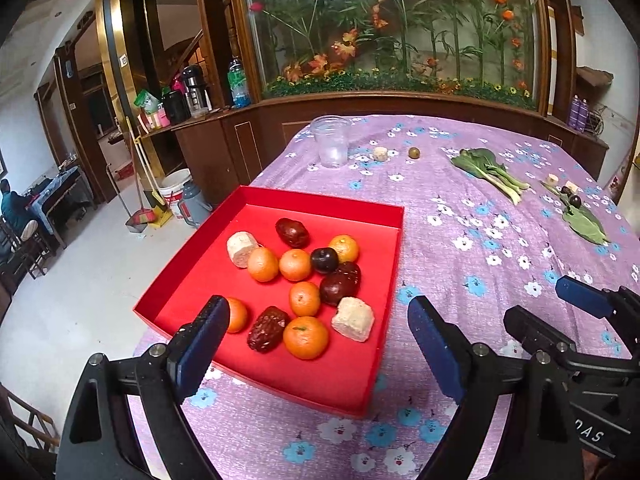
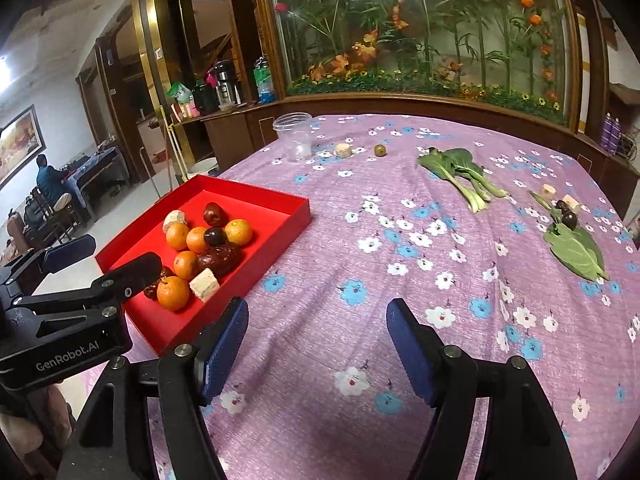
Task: Organize fruits
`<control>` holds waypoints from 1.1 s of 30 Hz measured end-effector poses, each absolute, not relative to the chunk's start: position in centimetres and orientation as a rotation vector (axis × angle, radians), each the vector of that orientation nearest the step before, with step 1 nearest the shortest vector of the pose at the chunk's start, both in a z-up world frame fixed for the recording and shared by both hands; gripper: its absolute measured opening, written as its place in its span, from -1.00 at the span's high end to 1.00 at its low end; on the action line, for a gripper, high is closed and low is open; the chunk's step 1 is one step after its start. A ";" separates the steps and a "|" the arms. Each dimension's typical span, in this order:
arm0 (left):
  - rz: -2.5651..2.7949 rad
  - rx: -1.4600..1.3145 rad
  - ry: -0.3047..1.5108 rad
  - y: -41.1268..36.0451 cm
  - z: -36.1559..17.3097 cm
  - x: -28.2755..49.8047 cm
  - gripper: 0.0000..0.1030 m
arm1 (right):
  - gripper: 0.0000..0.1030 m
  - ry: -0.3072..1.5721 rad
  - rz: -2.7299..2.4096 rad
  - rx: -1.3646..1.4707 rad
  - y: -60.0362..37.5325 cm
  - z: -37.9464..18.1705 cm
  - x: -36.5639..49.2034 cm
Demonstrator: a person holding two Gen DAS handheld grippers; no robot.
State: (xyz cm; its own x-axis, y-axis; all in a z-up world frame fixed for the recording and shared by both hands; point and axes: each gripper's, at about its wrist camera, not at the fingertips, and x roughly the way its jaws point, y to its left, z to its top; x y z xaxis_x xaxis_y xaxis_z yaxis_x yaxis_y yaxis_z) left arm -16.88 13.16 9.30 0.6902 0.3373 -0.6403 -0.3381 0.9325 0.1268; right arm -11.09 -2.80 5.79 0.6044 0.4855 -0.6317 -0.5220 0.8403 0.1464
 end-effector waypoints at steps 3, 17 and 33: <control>0.373 0.002 0.722 12.8 9.1 -16.6 -0.75 | -0.49 0.722 0.582 -0.052 -3.1 5.4 -11.0; 0.354 -0.008 0.734 12.3 8.2 -15.8 -0.75 | -0.52 0.747 0.576 -0.041 -3.7 4.4 -10.3; 0.422 -0.054 0.556 13.7 10.6 -18.4 -0.78 | -0.59 0.703 0.588 -0.127 -1.4 5.0 -12.3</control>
